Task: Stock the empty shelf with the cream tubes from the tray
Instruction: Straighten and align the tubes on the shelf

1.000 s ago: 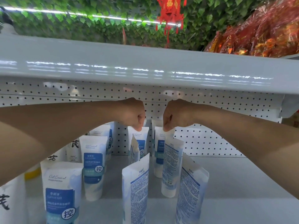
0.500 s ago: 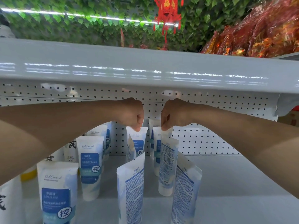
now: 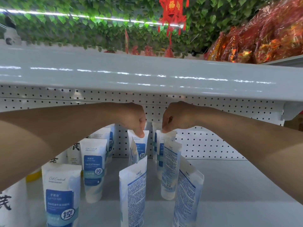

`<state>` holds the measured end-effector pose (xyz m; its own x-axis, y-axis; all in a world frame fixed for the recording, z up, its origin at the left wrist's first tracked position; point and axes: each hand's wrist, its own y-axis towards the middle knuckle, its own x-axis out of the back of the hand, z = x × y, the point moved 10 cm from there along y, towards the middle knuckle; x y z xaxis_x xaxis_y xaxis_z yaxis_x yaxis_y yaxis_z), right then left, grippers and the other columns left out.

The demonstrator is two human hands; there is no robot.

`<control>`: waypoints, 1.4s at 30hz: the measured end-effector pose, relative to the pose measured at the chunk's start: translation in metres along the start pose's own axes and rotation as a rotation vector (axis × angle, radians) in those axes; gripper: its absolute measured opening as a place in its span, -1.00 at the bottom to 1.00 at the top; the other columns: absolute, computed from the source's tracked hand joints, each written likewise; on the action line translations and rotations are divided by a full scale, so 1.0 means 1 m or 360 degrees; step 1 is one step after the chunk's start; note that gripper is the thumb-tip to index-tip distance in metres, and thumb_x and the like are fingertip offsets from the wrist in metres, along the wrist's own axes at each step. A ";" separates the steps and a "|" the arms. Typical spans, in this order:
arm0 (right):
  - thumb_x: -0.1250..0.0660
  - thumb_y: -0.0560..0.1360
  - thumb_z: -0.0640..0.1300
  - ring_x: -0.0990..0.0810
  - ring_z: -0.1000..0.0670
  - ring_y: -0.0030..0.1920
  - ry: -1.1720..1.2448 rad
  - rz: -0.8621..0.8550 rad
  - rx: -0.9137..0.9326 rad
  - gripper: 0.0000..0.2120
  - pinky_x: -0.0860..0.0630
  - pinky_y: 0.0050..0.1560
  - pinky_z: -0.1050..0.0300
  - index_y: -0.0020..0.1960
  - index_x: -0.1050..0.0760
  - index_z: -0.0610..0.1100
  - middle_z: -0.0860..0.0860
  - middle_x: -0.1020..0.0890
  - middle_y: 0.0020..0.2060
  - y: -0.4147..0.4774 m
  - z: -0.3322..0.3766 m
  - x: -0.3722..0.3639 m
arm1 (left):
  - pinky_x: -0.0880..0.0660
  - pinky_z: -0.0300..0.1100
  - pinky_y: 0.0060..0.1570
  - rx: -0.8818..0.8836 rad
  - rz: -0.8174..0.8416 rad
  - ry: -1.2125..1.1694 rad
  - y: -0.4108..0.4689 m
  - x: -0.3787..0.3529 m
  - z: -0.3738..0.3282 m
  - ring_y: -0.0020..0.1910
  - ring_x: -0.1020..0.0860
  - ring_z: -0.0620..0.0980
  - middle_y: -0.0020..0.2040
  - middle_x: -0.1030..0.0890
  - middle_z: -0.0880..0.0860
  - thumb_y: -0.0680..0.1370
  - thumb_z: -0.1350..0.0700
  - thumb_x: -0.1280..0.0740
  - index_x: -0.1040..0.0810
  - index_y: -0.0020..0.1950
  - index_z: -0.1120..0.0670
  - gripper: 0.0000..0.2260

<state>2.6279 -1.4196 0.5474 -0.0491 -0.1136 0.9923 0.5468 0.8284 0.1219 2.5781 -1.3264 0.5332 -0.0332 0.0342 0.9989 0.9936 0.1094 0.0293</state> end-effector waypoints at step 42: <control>-0.51 0.43 -0.08 -0.55 0.19 -0.15 0.0095 -0.0022 -0.0013 -0.85 -0.47 -0.15 0.33 0.00 -0.69 0.00 0.23 -0.60 -0.22 -0.063 0.021 0.005 | -0.45 -0.16 -0.19 0.0190 -0.0066 0.0001 -0.071 0.003 -0.025 -0.23 -0.47 0.03 -0.21 -0.53 0.07 0.44 0.03 -0.48 -0.63 -0.06 0.20 -0.75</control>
<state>2.5752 -1.4610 0.5448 -0.0069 -0.1576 0.9875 0.5532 0.8220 0.1351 2.5103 -1.3586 0.5350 -0.0740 0.0268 0.9969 0.9714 0.2280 0.0659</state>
